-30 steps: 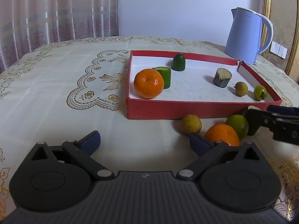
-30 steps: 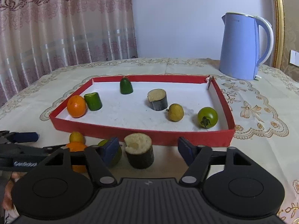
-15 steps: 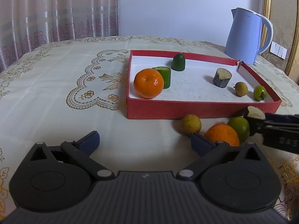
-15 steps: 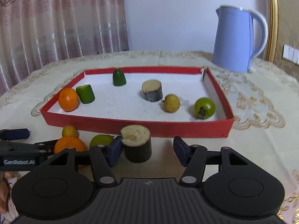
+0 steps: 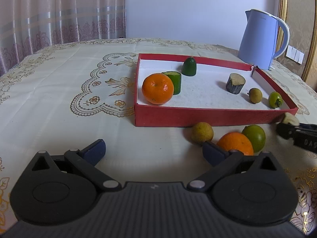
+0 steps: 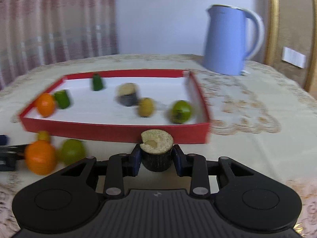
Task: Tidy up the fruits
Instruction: 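Grasp the second dark cucumber slice with the right gripper, then grasp another mandarin orange with the left gripper while the right gripper holds the slice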
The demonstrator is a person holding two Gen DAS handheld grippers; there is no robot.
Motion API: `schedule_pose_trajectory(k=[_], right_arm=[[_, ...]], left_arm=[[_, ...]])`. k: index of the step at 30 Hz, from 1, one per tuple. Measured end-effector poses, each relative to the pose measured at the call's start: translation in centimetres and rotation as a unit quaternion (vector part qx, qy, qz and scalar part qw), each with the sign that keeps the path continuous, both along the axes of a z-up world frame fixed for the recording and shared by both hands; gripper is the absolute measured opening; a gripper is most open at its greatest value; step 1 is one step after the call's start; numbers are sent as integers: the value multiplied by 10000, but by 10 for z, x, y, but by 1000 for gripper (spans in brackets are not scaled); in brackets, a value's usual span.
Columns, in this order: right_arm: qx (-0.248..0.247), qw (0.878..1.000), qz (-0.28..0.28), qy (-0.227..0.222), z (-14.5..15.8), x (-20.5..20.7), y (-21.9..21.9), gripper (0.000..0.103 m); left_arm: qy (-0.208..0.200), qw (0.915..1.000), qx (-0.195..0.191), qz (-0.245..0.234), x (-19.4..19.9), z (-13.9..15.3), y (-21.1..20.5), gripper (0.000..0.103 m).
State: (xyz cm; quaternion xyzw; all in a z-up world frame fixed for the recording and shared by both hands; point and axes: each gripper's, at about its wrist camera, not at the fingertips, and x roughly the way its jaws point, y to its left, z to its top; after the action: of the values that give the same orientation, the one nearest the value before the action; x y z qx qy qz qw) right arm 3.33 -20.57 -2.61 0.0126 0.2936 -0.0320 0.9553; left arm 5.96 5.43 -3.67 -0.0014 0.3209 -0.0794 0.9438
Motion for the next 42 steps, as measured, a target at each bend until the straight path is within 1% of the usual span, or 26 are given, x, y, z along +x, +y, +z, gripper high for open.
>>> schedule_pose_trajectory(k=[5, 9, 11, 13, 14, 16, 18, 21, 25, 27, 29, 32, 33, 34, 35, 37, 41, 42], right_arm=[[67, 9998, -170, 56, -1, 3, -21, 32], [66, 9998, -166, 57, -1, 1, -21, 32], [84, 9998, -164, 59, -1, 1, -21, 32], [74, 9998, -162, 62, -1, 2, -22, 32], [78, 9998, -163, 62, -1, 2, -22, 32], [92, 9998, -164, 61, -1, 2, -22, 32], [94, 9998, -164, 62, -1, 2, -22, 32], [96, 9998, -164, 61, -1, 2, -22, 32], [94, 9998, -164, 60, -2, 2, -22, 32], [95, 9998, -164, 60, -2, 2, -22, 32], [113, 9998, -161, 59, -2, 2, -22, 32], [129, 9998, -158, 58, -2, 3, -22, 32], [140, 9998, -156, 56, -2, 2, -23, 33], [149, 9998, -155, 54, -2, 2, -23, 33], [158, 9997, -154, 52, -2, 2, -23, 33], [176, 9997, -151, 49, -2, 2, -23, 33], [212, 9997, -146, 42, -2, 2, -24, 33], [223, 9996, -144, 39, -2, 2, -25, 33]], left_arm=[[-43, 10000, -63, 34, -1, 1, 2, 103], [-218, 9994, -231, 128, -12, 6, 10, 103], [-278, 9988, -397, 102, -22, 10, 13, 101], [-323, 9983, -490, -59, -32, 14, 10, 99], [-364, 9982, -457, -151, -36, 17, 7, 97], [-477, 9978, -317, -335, -44, 21, -6, 97], [-528, 9969, -275, -507, -48, 23, -16, 97], [-457, 9963, -287, -662, -48, 22, -28, 97], [-176, 9970, -342, -668, -39, 16, -41, 97], [-98, 9972, -374, -647, -36, 15, -44, 95], [-67, 9975, -309, -625, -33, 13, -47, 88], [11, 9979, -241, -602, -29, 10, -52, 80], [2, 9981, -207, -585, -28, 9, -53, 79], [-37, 9982, -148, -586, -28, 9, -54, 75], [-57, 9981, -107, -611, -28, 8, -56, 67], [-46, 9975, -58, -702, -28, 8, -59, 57], [-84, 9965, -27, -830, -28, 7, -65, 40], [-97, 9964, 6, -844, -28, 7, -67, 40]])
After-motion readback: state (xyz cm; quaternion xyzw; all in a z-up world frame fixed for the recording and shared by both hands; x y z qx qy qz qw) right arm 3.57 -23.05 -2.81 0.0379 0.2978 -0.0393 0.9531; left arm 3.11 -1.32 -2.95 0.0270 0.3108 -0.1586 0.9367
